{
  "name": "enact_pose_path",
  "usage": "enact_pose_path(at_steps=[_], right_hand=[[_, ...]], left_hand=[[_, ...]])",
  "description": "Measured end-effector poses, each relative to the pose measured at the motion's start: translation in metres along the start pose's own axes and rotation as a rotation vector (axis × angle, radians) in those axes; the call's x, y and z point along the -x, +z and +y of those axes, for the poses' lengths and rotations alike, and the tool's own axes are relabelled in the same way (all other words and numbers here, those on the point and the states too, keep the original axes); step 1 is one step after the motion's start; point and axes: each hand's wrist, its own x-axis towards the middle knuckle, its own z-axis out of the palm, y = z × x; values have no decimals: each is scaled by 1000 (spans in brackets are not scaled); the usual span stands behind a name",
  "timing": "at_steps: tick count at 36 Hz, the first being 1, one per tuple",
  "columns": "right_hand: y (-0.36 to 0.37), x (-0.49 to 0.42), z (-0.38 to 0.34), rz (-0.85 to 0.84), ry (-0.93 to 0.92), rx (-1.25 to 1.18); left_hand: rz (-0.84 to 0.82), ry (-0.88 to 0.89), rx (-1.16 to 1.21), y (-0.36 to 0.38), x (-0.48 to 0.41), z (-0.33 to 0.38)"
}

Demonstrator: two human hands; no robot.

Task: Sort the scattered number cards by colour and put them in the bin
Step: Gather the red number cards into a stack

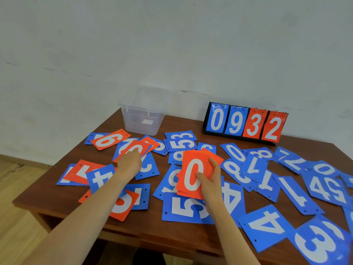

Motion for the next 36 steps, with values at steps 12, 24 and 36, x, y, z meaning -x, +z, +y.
enact_pose_path(at_steps=[12,24,36], right_hand=[[-13,15,-3,7,-19,-26],[-30,25,-3,31,-30,-56],[-55,32,-7,53,-89,-120]], left_hand=[[183,85,93,-8,23,-6],[472,280,691,-44,85,34],[-213,35,1444,-25,142,109]])
